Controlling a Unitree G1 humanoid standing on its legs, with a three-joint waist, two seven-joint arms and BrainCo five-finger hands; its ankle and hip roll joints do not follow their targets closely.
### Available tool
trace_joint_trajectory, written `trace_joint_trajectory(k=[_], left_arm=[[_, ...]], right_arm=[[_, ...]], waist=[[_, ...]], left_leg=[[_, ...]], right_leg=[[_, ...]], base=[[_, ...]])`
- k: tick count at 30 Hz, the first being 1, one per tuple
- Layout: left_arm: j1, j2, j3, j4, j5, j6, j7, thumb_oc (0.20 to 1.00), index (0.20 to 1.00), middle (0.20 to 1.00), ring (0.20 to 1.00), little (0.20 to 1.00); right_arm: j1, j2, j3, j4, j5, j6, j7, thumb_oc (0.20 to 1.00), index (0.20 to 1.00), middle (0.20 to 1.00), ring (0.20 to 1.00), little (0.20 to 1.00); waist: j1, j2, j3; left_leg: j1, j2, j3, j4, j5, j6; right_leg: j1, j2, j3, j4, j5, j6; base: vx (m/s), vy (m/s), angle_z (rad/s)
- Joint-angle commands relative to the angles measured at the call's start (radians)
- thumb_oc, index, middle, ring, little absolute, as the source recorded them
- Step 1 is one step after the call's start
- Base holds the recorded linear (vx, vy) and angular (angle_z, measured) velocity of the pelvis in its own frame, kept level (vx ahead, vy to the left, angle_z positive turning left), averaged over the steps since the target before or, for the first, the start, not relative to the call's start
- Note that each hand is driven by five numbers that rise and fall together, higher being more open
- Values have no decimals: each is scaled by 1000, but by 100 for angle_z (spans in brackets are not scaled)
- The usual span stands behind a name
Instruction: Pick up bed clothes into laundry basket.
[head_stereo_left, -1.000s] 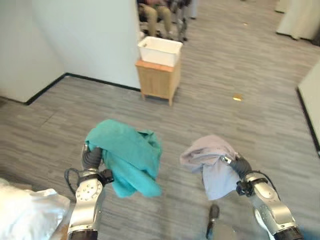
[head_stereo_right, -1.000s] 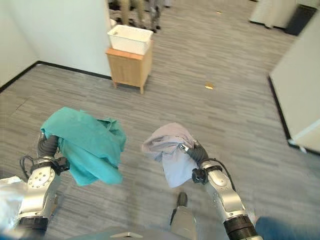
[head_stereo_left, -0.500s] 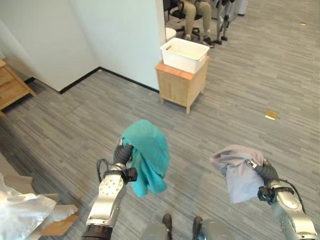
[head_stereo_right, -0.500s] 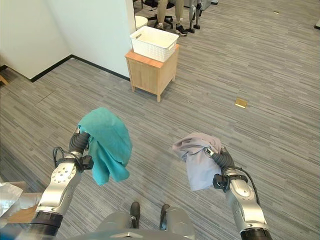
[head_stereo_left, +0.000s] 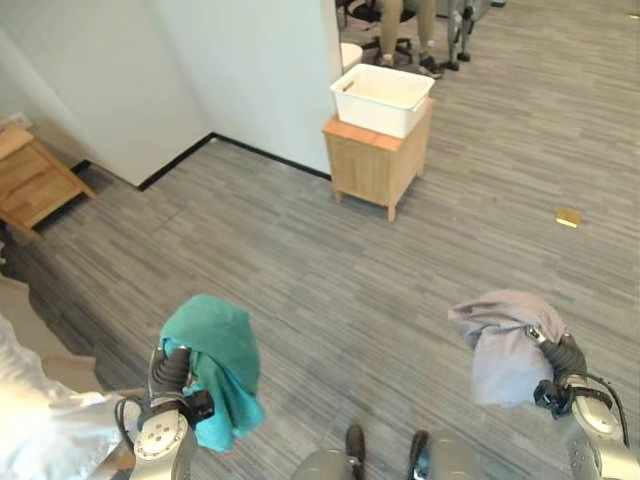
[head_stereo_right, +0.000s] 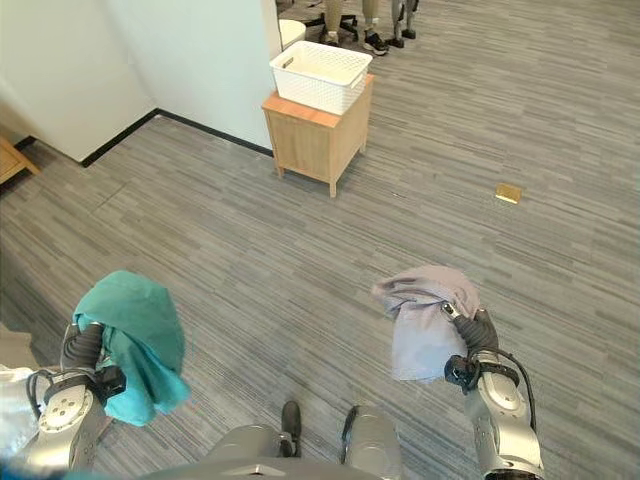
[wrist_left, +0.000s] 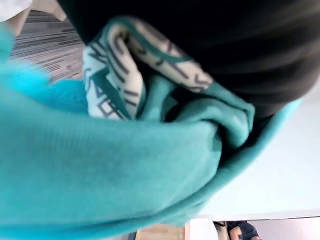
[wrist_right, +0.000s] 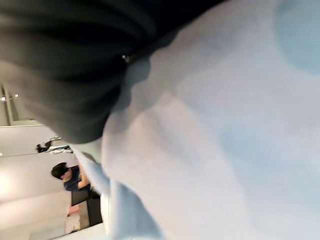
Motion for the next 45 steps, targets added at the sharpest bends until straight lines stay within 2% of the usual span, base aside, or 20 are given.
trace_joint_trajectory(k=[1, 3, 6, 9, 10, 11, 13, 14, 15, 17, 19, 23, 26, 29, 33, 35, 37, 40, 43, 45], left_arm=[[-45, 67, 72, -55, -6, -72, 12, 200, 200, 200, 200, 200], [-68, 74, 62, -21, 1, -67, 18, 200, 200, 200, 200, 200], [-60, 71, 63, -16, 19, -72, 14, 200, 200, 200, 200, 200], [-38, 58, 70, -26, 20, -74, 7, 200, 200, 200, 200, 200], [-28, 43, 70, -25, 18, -77, 10, 200, 200, 200, 200, 200], [-26, 24, 78, -40, -13, -79, 21, 200, 200, 200, 200, 200], [-32, 16, 81, -44, -48, -87, 27, 200, 200, 200, 200, 200], [-36, 10, 67, -44, -68, -80, 28, 200, 200, 200, 200, 200], [-38, 11, 66, -44, -69, -80, 28, 200, 200, 200, 200, 200], [-43, 8, 38, -42, -85, -84, 22, 200, 200, 200, 200, 200], [-47, 7, 26, -32, -85, -82, 18, 200, 200, 200, 200, 200], [-71, 7, 4, 2, -90, -88, 32, 200, 200, 200, 200, 200], [-63, 4, 13, -6, -76, -91, 31, 200, 200, 200, 200, 200], [-64, 4, 16, -9, -77, -93, 33, 200, 200, 200, 200, 200], [-62, 7, 13, -12, -94, -97, 38, 200, 200, 200, 200, 200], [-68, 31, 19, -10, -87, -92, 50, 200, 200, 200, 200, 200], [-77, 55, 21, -11, -85, -87, 53, 200, 200, 200, 200, 200], [-70, 79, 31, -23, -74, -79, 54, 200, 200, 200, 200, 200], [-69, 94, 44, -30, -65, -76, 52, 200, 200, 200, 200, 200], [-62, 91, 59, -37, -72, -78, 47, 200, 200, 200, 200, 200]], right_arm=[[-38, -2, -53, -19, -18, -75, -2, 200, 200, 200, 200, 200], [-30, -7, -58, -19, -16, -77, -11, 200, 200, 200, 200, 200], [-18, -14, -63, -26, -29, -78, -4, 200, 200, 200, 200, 200], [-3, -22, -55, -34, -26, -70, 13, 200, 200, 200, 200, 200], [-10, -27, -49, -27, -3, -78, 19, 200, 200, 200, 200, 200], [-30, -52, -48, -20, 20, -83, 0, 200, 200, 200, 200, 200], [-58, -62, -44, -14, 38, -94, -12, 200, 200, 200, 200, 200], [-71, -83, -44, 2, 37, -99, -48, 200, 200, 200, 200, 200], [-73, -83, -45, 3, 37, -99, -48, 200, 200, 200, 200, 200], [-60, -75, -56, 0, 50, -109, -61, 200, 200, 200, 200, 200], [-53, -76, -61, -4, 44, -109, -64, 200, 200, 200, 200, 200], [-66, -94, -35, 10, 7, -90, -58, 200, 200, 200, 200, 200], [-66, -84, -31, 18, 3, -87, -48, 200, 200, 200, 200, 200], [-65, -81, -30, 16, 1, -85, -44, 200, 200, 200, 200, 200], [-73, -65, -25, 5, -1, -86, -49, 200, 200, 200, 200, 200], [-93, -47, -19, -3, -12, -88, -51, 200, 200, 200, 200, 200], [-100, -41, -9, -10, -23, -83, -47, 200, 200, 200, 200, 200], [-101, -27, -1, -16, -38, -80, -42, 200, 200, 200, 200, 200], [-96, -16, 3, -4, -48, -73, -45, 200, 200, 200, 200, 200], [-90, -10, -3, 1, -45, -64, -39, 200, 200, 200, 200, 200]], waist=[[-55, -59, 0], [-97, -64, -9], [-115, -62, -34], [-123, -54, -51], [-119, -43, -60], [-100, -56, -50], [-80, -79, -27], [-44, -97, 9], [-42, -100, 10], [-8, -96, 24], [-5, -89, 23], [26, -56, 13], [38, -52, -4], [40, -53, -6], [45, -63, -33], [52, -76, -44], [38, -77, -28], [17, -44, 8], [7, -40, 13], [-10, -46, 17]], left_leg=[[204, 19, -68, -50, -81, -69], [280, 30, -110, -61, -135, -95], [363, 43, -135, -41, -168, -117], [354, 63, -140, 86, -134, -147], [332, 76, -126, 192, -63, -173], [204, 93, -87, 578, 115, -207], [93, 78, -88, 736, 126, -205], [-34, 130, -19, 776, 86, -172], [-36, 127, -16, 776, 89, -169], [-140, 214, 99, 627, 82, -176], [-152, 229, 140, 522, 93, -179], [-175, 148, 47, 148, 175, -186], [-169, 125, -25, 54, 229, -208], [-171, 122, -28, 53, 231, -210], [-185, 89, -43, 134, 143, -162], [-145, 66, -12, 109, 97, -113], [-98, 56, 7, 88, 73, -83], [-15, 69, 41, 48, 52, -47], [34, 72, 56, 31, 27, -43], [69, 68, 53, 20, 5, -55]], right_leg=[[21, -20, 22, -244, 207, 44], [-26, 4, 13, -475, 284, 69], [-33, -3, -53, -504, 335, 78], [3, -6, -78, -461, 332, 49], [28, 15, -89, -438, 306, 23], [114, 24, -93, -413, 244, -38], [154, 19, -95, -416, 224, -61], [237, 37, -96, -437, 178, -80], [236, 34, -94, -440, 183, -80], [334, 45, -102, -479, 142, -73], [358, 43, -108, -490, 132, -63], [430, 62, -70, -512, 91, -44], [488, 59, -28, -524, 62, -34], [503, 56, -20, -529, 55, -31], [535, 2, 14, -505, 26, -9], [460, -48, 46, -319, 48, 20], [362, -71, 66, -113, 131, 36], [214, -99, 52, 142, 198, 37], [152, -134, 22, 138, 221, 36], [109, -138, 9, 28, 224, 38]], base=[[581, -132, 43], [525, -115, 111], [653, -170, 22], [439, -160, 44], [588, -375, 39], [557, -381, 34], [458, -405, 47], [418, -366, 34], [571, -331, -3], [444, -128, -14], [331, 37, 0], [441, 129, 8], [353, 87, -39], [265, 93, -38], [323, 205, -2], [296, 270, -17], [223, 257, -58], [199, 240, -10], [326, 132, -29], [319, -18, -35]])
